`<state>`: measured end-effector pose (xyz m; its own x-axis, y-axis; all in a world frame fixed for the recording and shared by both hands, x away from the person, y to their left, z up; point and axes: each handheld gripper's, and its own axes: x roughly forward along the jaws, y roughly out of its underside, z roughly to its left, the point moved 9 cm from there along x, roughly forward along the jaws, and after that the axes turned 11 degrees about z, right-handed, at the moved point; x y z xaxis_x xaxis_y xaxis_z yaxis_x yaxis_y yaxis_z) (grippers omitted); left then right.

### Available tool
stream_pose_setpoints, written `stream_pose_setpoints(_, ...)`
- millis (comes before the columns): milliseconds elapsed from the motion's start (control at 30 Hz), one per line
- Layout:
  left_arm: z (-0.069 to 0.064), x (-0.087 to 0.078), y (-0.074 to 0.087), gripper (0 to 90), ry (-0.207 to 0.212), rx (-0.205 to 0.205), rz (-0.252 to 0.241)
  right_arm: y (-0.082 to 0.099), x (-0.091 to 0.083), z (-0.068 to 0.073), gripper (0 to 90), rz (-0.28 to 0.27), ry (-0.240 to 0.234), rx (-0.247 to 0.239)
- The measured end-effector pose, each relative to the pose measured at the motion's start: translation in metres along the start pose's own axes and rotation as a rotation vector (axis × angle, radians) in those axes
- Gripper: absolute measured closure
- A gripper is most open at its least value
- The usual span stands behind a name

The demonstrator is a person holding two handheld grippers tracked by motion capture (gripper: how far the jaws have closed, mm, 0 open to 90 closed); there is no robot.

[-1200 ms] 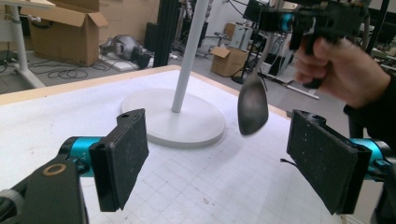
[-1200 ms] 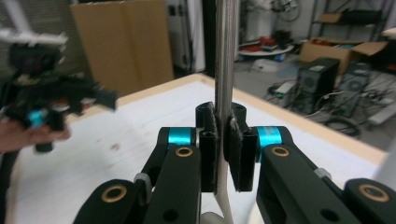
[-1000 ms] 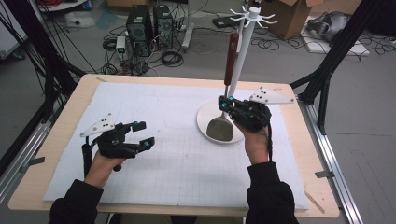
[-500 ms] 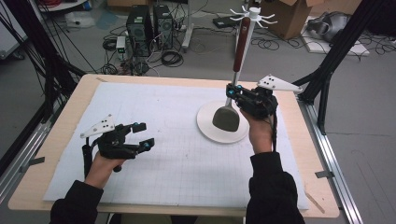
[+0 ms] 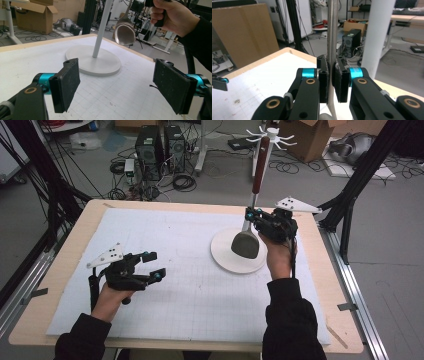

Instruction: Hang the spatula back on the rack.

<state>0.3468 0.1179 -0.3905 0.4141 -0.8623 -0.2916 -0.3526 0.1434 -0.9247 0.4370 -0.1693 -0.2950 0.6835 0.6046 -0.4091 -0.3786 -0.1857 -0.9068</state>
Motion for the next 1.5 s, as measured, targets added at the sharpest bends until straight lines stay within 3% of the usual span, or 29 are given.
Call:
stream_pose_setpoints(100,0.001,0.0,0.003,21.6,-0.005,0.005,-0.002,0.003,-0.001,0.0,82.7,-0.005,0.011,-0.012)
stream_pose_setpoints(167,0.002,-0.001,0.005,21.2,-0.011,0.013,-0.005,0.005,-0.004,-0.001,69.7,-0.018,0.018,-0.007)
stream_pose_setpoints(233,0.005,-0.001,0.008,21.2,-0.03,0.028,-0.003,0.009,-0.009,-0.002,62.6,-0.031,0.041,-0.002)
stream_pose_setpoints(300,0.008,-0.002,0.011,20.8,-0.052,0.061,0.003,0.017,-0.015,-0.004,53.8,-0.025,0.101,-0.028)
stream_pose_setpoints(367,0.01,-0.002,0.014,19.2,-0.066,0.092,-0.007,0.032,-0.021,-0.004,46.9,-0.008,0.139,-0.066)
stream_pose_setpoints(433,0.012,-0.001,0.018,17.6,-0.073,0.092,0.002,0.054,-0.021,-0.005,37.6,0.048,0.166,-0.103)
stream_pose_setpoints(533,0.015,0.001,0.025,17.5,-0.085,0.097,0.025,0.091,-0.022,-0.005,24.3,0.105,0.173,-0.128)
stream_pose_setpoints(600,0.016,0.003,0.03,17.5,-0.095,0.09,0.03,0.111,-0.022,-0.006,19.2,0.131,0.166,-0.117)
stream_pose_setpoints(767,0.018,0.006,0.038,17.7,-0.117,0.073,0.029,0.157,-0.032,-0.009,17.4,0.13,0.137,-0.076)
stream_pose_setpoints(900,0.021,0.007,0.041,17.8,-0.137,0.067,0.027,0.175,-0.042,-0.017,17.3,0.119,0.15,-0.045)
stream_pose_setpoints(1100,0.02,0.007,0.042,17.8,-0.144,0.064,0.014,0.178,-0.053,-0.023,16.9,0.087,0.179,-0.031)
stream_pose_setpoints(1500,0.017,0.008,0.046,18.0,-0.144,0.066,0.028,0.184,-0.054,-0.02,16.8,0.102,0.191,-0.033)
